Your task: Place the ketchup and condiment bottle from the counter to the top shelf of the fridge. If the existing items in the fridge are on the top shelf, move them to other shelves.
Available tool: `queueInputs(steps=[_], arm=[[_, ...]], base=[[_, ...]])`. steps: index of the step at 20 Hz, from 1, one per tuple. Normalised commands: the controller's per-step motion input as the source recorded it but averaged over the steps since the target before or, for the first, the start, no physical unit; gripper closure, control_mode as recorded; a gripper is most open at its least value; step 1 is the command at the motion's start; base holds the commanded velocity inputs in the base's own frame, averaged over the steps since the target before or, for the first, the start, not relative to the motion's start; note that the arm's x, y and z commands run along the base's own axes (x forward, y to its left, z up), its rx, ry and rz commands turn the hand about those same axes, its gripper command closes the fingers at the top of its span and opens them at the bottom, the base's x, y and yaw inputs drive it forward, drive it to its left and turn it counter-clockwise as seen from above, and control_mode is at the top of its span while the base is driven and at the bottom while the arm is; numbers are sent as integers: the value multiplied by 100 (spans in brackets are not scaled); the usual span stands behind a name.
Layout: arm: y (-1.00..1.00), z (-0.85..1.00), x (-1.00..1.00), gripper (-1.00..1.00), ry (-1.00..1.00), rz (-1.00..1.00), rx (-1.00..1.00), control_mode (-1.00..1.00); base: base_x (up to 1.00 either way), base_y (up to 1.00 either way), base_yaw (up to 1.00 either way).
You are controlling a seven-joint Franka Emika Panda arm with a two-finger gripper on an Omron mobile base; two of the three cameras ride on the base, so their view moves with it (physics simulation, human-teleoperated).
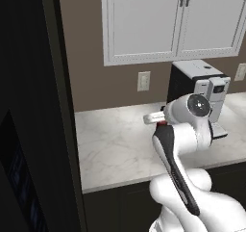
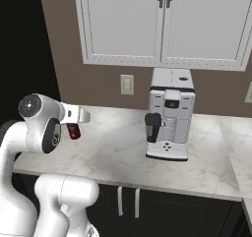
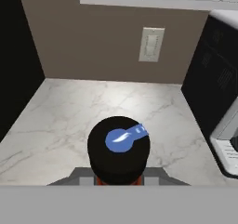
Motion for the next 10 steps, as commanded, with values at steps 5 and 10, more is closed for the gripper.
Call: queueInputs(steps=[5, 10], arm=[[0, 99, -100, 100, 0, 0, 0, -100], [-6, 58, -100, 100, -1, 0, 0, -100]], base=[[0, 0, 0], [0, 0, 0]])
